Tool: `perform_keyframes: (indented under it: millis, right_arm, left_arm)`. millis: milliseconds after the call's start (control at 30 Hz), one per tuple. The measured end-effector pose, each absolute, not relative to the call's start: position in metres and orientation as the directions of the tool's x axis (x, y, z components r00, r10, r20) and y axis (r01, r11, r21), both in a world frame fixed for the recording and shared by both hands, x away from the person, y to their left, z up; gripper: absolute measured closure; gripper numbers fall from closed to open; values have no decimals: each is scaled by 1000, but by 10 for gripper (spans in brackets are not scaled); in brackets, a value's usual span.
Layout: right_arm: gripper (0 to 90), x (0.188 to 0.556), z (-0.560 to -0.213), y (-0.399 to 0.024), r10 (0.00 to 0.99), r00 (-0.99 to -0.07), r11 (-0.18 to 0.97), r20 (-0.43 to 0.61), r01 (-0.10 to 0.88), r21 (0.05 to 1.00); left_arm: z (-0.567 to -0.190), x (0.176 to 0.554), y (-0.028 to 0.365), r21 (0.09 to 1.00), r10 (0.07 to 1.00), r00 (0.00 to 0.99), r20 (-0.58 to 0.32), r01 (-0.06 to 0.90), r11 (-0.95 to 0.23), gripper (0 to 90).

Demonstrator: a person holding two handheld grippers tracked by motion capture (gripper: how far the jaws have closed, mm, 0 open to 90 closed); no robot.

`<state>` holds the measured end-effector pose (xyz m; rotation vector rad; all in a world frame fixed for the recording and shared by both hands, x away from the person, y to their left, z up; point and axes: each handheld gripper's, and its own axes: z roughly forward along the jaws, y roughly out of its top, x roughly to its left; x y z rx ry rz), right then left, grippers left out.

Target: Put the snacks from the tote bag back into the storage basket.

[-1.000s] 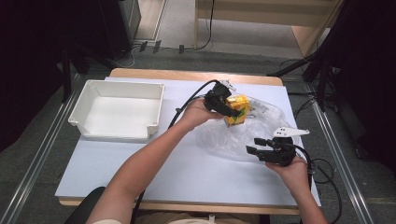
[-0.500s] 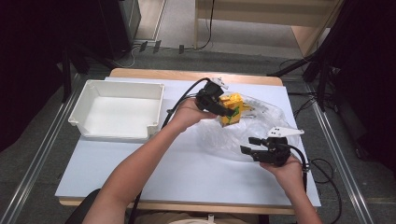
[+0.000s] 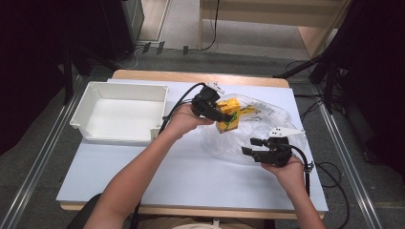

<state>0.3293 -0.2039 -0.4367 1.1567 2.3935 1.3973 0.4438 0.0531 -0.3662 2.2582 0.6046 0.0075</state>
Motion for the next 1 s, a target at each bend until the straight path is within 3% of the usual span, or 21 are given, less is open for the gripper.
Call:
perform_keyframes:
  millis: [1000]
  right_arm:
    - [440, 328, -438, -196, 638, -736, 320, 229, 523, 790]
  left_arm:
    - [-360, 442, 114, 710, 506, 845, -170, 461, -532, 523]
